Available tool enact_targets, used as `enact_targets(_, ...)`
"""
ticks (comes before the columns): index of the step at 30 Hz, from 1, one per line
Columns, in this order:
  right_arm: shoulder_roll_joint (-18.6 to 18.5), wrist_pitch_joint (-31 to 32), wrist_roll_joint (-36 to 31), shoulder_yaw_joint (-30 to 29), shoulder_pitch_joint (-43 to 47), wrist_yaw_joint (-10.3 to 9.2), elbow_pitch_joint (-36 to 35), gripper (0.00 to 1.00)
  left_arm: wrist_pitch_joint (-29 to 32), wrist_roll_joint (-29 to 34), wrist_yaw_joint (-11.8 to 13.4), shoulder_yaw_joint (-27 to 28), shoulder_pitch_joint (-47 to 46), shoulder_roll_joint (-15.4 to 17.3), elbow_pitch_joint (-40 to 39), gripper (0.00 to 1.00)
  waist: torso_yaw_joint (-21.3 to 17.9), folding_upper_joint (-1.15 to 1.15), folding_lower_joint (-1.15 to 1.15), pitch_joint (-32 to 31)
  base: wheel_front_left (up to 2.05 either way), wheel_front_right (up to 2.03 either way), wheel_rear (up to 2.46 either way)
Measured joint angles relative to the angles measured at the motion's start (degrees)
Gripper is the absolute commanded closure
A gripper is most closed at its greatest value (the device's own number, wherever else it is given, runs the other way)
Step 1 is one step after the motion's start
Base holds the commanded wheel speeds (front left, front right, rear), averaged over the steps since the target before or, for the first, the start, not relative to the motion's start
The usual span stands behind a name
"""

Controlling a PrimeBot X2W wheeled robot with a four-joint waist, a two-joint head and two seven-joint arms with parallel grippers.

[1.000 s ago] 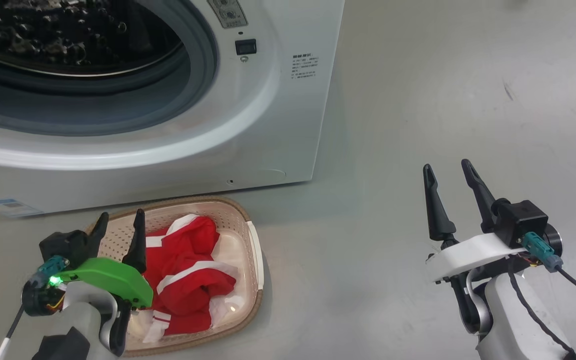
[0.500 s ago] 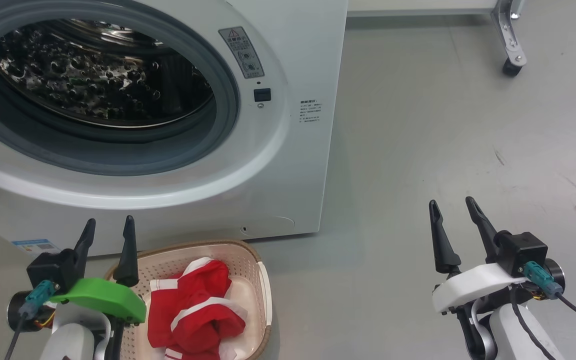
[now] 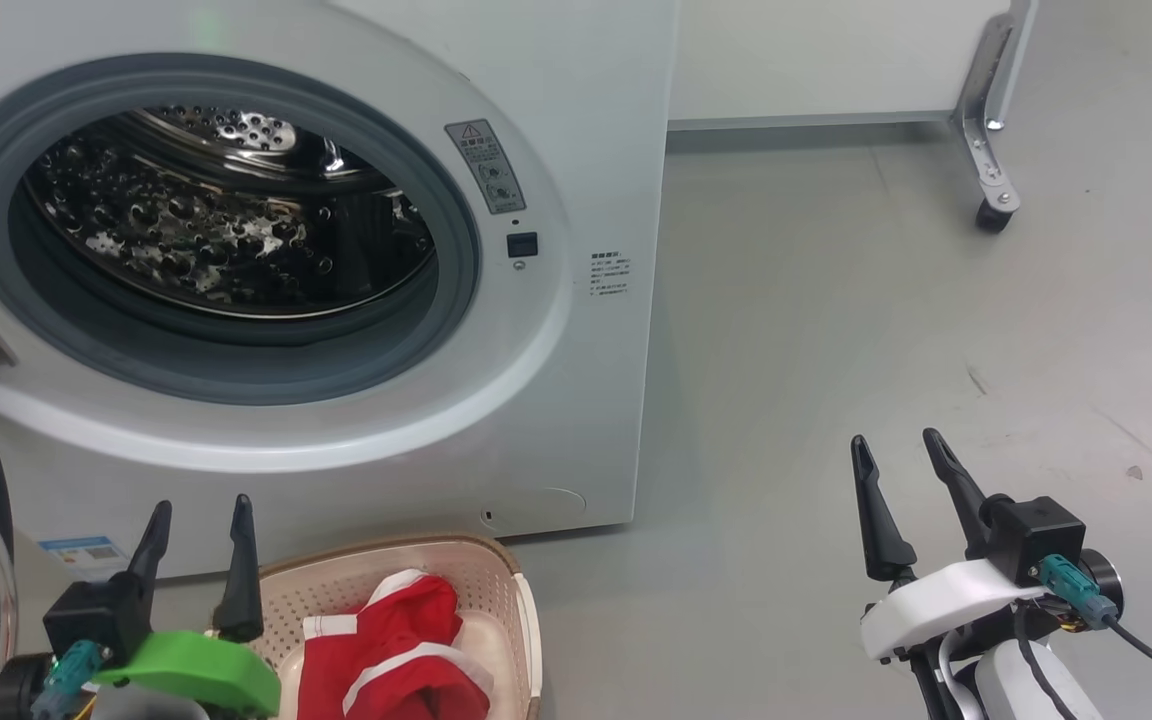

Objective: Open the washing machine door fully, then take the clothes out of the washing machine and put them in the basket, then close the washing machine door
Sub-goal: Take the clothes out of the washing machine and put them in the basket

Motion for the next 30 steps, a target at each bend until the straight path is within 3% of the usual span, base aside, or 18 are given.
enact_targets(30,0.0,0.0,-0.66,0.12,1.3,-0.02,-1.69,0.0,-0.01,1.78,0.41,0.21,6.64,-0.47,-7.32,0.0,-0.96,0.0,0.0,-0.66,0.0,0.0,0.0)
